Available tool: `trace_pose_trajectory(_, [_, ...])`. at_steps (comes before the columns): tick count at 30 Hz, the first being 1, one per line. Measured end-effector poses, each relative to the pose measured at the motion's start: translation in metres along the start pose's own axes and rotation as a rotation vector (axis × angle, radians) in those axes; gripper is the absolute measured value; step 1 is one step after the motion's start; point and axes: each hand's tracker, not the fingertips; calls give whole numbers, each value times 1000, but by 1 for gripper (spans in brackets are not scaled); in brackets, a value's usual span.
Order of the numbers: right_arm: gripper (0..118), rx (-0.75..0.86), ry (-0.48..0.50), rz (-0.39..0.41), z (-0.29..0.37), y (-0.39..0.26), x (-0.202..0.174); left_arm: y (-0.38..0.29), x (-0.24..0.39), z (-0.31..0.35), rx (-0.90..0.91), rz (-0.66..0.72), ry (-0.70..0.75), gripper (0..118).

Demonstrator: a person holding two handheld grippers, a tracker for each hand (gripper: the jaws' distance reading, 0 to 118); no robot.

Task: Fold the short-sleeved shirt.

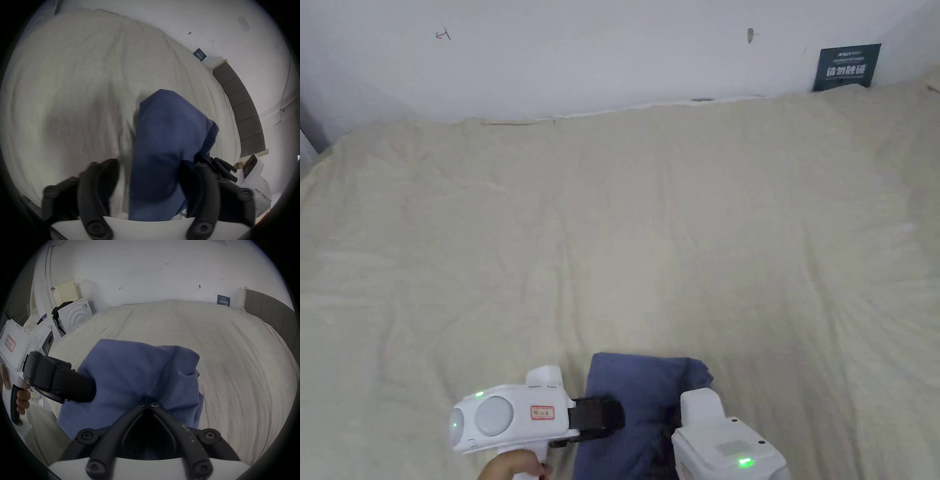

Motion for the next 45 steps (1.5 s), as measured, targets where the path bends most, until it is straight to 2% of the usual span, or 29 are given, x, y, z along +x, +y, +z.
trace_pose_trajectory(2, [1,4,10,-5,0,-1,2,-2,2,-1,2,-10,-54,43])
trace_pose_trajectory(3, [1,8,20,-8,0,-2,4,-2,5,-1,-2,-4,-45,32])
trace_pose_trajectory(5, [1,10,34,-15,2,-1,9,-2,13,0,-2,-22,-39,25])
trace_pose_trajectory(8, [2,3,48,-19,13,12,11,-4,28,9,23,-69,13,24])
trace_pose_trajectory(13, [2,148,17,-27,49,39,24,29,12,30,86,-92,50,23])
trace_pose_trajectory(16, [2,216,-41,12,70,57,35,63,-18,53,126,-135,166,23])
trace_pose_trajectory(22, [2,267,-107,1,89,81,52,119,-110,109,146,-131,397,23])
trace_pose_trajectory(29, [2,290,-134,27,78,111,39,155,-229,171,176,37,636,23])
trace_pose_trajectory(35, [2,305,-110,54,54,139,12,150,-298,202,186,136,708,24])
trace_pose_trajectory(37, [2,302,-101,71,49,146,-1,147,-306,205,205,153,686,30])
trace_pose_trajectory(38, [2,298,-98,79,47,149,-6,145,-302,203,205,160,676,44])
trace_pose_trajectory(40, [2,297,-83,84,41,151,-8,143,-300,201,211,161,704,85])
trace_pose_trajectory(41, [2,297,-79,86,41,152,-11,140,-299,202,222,159,699,113])
trace_pose_trajectory(42, [2,298,-77,92,43,154,-13,140,-292,201,233,159,690,118])
trace_pose_trajectory(43, [2,302,-78,95,45,155,-15,139,-286,204,269,158,676,118])
trace_pose_trajectory(45, [2,319,-83,102,54,158,-17,137,-270,216,361,169,663,111])
